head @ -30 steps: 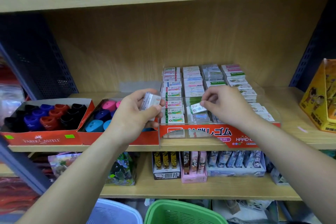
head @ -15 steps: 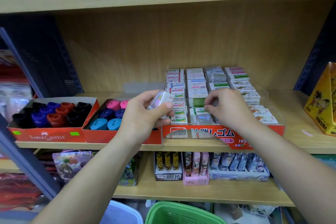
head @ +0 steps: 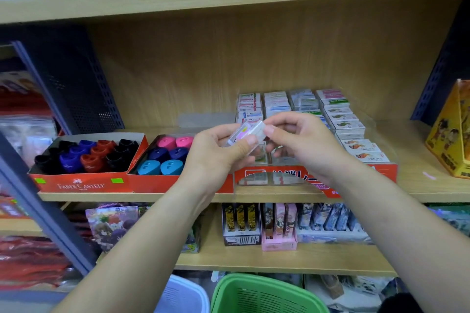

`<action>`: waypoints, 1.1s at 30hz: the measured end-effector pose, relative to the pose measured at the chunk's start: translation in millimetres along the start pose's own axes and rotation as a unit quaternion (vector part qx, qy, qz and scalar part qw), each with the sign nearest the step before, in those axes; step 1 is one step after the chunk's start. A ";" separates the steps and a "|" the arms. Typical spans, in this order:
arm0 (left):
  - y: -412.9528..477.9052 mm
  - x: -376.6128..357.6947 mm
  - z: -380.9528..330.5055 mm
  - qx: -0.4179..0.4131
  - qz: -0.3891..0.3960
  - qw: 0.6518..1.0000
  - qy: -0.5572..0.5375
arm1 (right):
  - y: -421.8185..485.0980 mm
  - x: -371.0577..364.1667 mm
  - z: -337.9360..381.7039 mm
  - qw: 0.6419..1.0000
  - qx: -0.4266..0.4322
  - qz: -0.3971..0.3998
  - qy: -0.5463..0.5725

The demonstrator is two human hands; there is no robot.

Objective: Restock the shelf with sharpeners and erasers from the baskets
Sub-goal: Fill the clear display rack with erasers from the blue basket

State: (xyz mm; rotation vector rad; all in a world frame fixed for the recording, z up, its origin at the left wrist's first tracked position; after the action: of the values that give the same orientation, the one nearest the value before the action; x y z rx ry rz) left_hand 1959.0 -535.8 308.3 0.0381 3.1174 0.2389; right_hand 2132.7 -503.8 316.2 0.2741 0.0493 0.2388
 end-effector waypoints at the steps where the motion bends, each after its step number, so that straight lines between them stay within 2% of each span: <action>1: -0.7 1.6 -0.4 0.002 0.013 1.000 -0.023 | -0.1 1.4 -0.8 1.000 -0.013 -0.001 0.011; 5: -2.9 4.2 -2.5 0.014 0.029 0.998 -0.059 | -0.6 1.1 -3.7 0.997 -0.061 0.004 0.044; 8: -2.7 3.0 -2.3 0.013 0.018 0.999 -0.044 | -3.0 0.5 1.4 0.998 -0.037 0.000 0.052; 12: 0.1 0.0 0.2 0.023 -0.008 0.999 -0.025 | -6.8 6.1 7.1 1.000 -0.006 0.018 -0.011; 18: 7.3 0.2 3.2 0.033 -0.033 0.997 0.056 | -4.2 42.2 9.2 0.995 -0.018 -0.100 0.000; 23: 14.1 -25.1 -0.7 -0.014 0.000 0.985 0.171 | -13.8 109.9 22.4 0.975 0.010 -0.152 -0.160; 28: 34.7 -53.9 -2.8 -0.070 -0.016 0.964 0.257 | -14.9 166.0 22.3 0.918 0.000 -0.209 -0.337; 33: 43.4 -60.4 3.1 -0.042 -0.021 0.968 0.248 | -9.5 164.9 12.2 0.910 -0.023 -0.182 -0.372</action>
State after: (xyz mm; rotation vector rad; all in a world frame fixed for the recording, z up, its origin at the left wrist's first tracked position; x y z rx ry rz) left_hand 2020.4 -494.0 312.7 -0.1045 3.5944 0.4427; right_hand 2295.9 -476.3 322.6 0.2894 -0.6589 -0.2488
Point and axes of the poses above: each hand's wrist, its own y-axis towards the middle knuckle, its own x-axis out of the back of the hand, z = x × y, the point moved 2 cm from there along y, towards the middle knuckle, and after that the axes turned 7 degrees about y, right-handed, at the moved point
